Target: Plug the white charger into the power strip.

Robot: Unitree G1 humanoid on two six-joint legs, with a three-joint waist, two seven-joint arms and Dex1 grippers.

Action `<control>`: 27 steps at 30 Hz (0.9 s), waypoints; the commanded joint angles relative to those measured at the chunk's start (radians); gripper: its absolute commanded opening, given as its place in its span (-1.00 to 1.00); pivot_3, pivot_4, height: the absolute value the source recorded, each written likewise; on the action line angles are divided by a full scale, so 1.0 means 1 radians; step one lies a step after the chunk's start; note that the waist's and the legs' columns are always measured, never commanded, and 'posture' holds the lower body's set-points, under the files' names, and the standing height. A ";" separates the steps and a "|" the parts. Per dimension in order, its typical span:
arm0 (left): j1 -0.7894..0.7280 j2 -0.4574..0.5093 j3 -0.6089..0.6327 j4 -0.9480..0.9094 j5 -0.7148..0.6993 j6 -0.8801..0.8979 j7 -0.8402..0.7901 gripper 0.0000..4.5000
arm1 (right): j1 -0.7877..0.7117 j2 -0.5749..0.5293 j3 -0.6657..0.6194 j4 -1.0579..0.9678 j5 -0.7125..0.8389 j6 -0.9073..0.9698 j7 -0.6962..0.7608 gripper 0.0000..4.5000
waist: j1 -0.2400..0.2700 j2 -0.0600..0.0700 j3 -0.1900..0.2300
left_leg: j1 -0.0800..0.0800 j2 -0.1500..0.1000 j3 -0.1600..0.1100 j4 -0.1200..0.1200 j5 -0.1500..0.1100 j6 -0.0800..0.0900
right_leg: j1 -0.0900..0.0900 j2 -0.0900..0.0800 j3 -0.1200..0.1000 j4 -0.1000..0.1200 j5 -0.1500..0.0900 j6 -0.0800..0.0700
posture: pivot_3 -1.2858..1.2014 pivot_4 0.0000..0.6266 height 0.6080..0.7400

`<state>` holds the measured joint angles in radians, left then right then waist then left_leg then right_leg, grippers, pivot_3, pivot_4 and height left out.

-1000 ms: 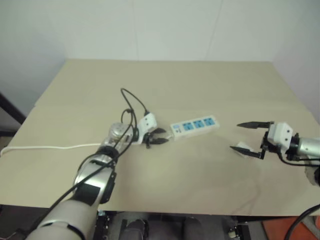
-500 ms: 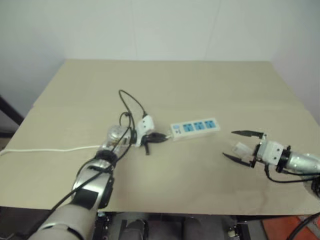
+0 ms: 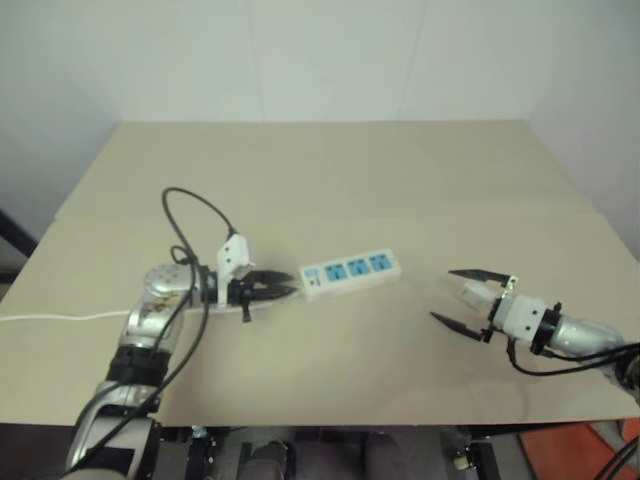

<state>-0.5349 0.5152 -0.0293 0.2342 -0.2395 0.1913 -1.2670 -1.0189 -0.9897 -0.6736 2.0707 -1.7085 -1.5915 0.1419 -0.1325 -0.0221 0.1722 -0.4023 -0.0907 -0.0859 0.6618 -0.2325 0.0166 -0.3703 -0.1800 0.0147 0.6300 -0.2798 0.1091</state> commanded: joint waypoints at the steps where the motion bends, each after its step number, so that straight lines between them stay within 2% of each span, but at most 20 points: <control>1: 0.012 0.012 0.023 -0.047 -0.037 -0.021 0.011 0.09 | -0.021 -0.029 0.004 0.024 -0.012 -0.023 -0.037 1.00 | -0.001 0.000 0.000 | 0.000 0.000 0.000 0.000 0.000 0.000 | 0.000 0.000 0.000 0.000 0.000 0.000 | 0.03 -0.52 1.00; 7: -0.003 -0.018 0.075 0.020 -0.115 -0.174 -0.032 0.96 | -0.010 -0.044 -0.008 0.024 -0.045 -0.023 -0.064 1.00 | -0.004 0.000 0.000 | 0.002 0.000 0.001 0.000 0.000 0.000 | 0.001 0.000 0.001 -0.002 0.000 0.000 | 0.03 -0.52 1.00; 10: -0.027 -0.049 0.081 0.101 -0.127 -0.252 -0.047 0.98 | -0.004 -0.047 -0.031 0.024 -0.064 -0.023 -0.092 1.00 | -0.005 0.000 0.000 | 0.002 0.000 0.001 0.000 0.000 0.000 | 0.002 0.000 0.001 -0.002 0.000 0.000 | 0.03 -0.52 1.00; 12: -0.043 -0.090 0.088 0.182 -0.094 -0.375 -0.001 0.98 | -0.007 -0.045 -0.039 0.024 -0.070 -0.023 -0.103 1.00 | -0.004 0.000 0.000 | 0.003 -0.001 0.001 0.000 0.000 0.000 | 0.002 0.000 0.001 -0.002 0.000 0.000 | 0.03 -0.52 1.00; 16: -0.100 -0.133 0.048 0.444 -0.012 -0.609 -0.024 0.98 | -0.014 -0.049 -0.034 0.024 -0.088 -0.023 -0.117 1.00 | -0.002 -0.001 -0.001 | 0.003 -0.001 0.003 0.000 0.000 0.000 | 0.002 0.000 0.001 -0.002 0.000 0.000 | 0.03 -0.52 1.00; 20: -0.173 -0.180 0.052 0.633 -0.017 -0.686 -0.066 0.98 | -0.015 -0.049 -0.032 0.024 -0.088 -0.023 -0.128 1.00 | -0.001 -0.002 -0.001 | 0.002 -0.002 0.005 0.000 0.000 0.000 | 0.002 0.000 0.001 -0.002 0.000 0.000 | 0.03 -0.52 1.00; 27: -0.252 -0.210 0.050 0.801 0.025 -0.742 -0.075 0.98 | 0.002 -0.064 -0.046 0.024 -0.112 -0.023 -0.157 1.00 | -0.002 -0.003 -0.001 | 0.002 -0.002 0.005 0.000 0.000 0.001 | 0.002 0.000 0.001 0.000 0.000 0.000 | 0.03 -0.52 1.00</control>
<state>-0.7692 0.3066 0.0174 1.0132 -0.2252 -0.5304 -1.3434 -1.0165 -1.0298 -0.6941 2.0708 -1.8135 -1.5916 0.0043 -0.1342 -0.0252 0.1710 -0.4004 -0.0926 -0.0809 0.6617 -0.2328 0.0172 -0.3680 -0.1803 0.0153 0.6296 -0.2798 0.1088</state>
